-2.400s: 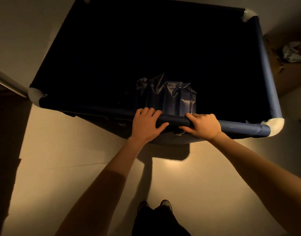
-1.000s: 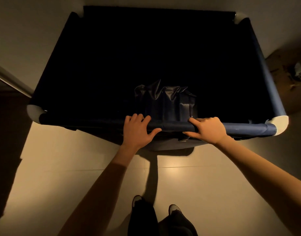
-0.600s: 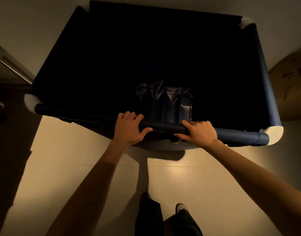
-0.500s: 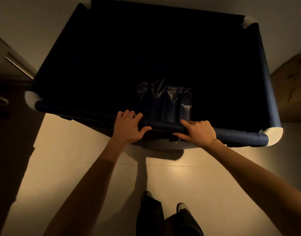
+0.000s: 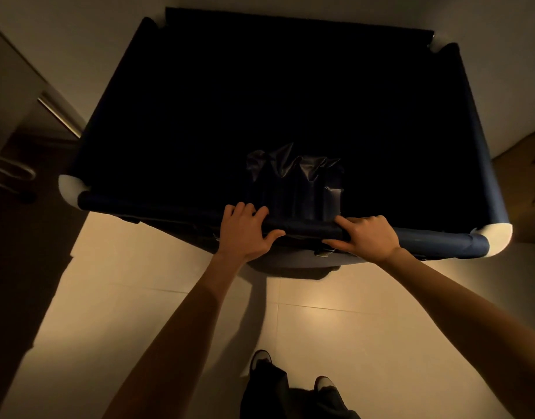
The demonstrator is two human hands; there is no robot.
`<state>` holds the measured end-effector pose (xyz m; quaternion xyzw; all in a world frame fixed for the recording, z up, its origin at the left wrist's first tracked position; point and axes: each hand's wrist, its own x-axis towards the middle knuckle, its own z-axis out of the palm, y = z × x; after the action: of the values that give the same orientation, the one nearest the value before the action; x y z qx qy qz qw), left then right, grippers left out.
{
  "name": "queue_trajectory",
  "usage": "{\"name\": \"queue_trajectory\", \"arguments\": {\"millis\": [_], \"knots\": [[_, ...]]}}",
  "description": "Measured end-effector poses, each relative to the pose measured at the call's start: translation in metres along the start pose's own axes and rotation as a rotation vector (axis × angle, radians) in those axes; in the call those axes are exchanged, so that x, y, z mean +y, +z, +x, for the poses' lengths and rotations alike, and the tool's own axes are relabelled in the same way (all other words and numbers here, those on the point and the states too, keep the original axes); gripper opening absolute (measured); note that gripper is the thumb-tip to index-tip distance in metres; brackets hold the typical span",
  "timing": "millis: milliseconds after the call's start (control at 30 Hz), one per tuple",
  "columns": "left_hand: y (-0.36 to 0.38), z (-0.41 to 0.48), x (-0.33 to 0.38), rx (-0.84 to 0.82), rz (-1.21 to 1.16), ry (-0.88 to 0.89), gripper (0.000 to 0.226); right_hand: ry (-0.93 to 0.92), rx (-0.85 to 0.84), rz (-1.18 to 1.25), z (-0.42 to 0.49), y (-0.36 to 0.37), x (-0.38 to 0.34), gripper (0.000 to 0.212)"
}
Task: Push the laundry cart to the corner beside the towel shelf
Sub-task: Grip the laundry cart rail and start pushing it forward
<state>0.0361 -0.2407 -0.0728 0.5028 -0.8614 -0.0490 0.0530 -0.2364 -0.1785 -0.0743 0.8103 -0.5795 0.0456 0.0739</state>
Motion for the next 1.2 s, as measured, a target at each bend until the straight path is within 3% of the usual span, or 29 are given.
{"name": "queue_trajectory", "arguments": {"millis": [133,333,700,967,1200], "knots": [[-0.001,0.021,0.014,-0.033,0.019,-0.029,0.074,-0.011,-0.012,0.023,0.010,-0.003,0.026,0.075],[0.005,0.026,0.035,0.010,0.038,-0.045,0.069,-0.058,-0.006,0.014,0.005,-0.009,0.047,0.056],[0.001,0.022,0.056,0.003,-0.018,-0.020,0.067,-0.016,-0.110,-0.016,-0.022,-0.018,0.051,0.052],[-0.004,0.001,0.064,-0.063,-0.020,0.071,0.067,0.143,-0.206,0.036,-0.063,-0.026,0.023,0.058],[-0.012,-0.032,0.038,-0.101,0.006,0.251,0.067,0.285,-0.318,0.040,-0.097,-0.045,-0.049,0.061]]}}
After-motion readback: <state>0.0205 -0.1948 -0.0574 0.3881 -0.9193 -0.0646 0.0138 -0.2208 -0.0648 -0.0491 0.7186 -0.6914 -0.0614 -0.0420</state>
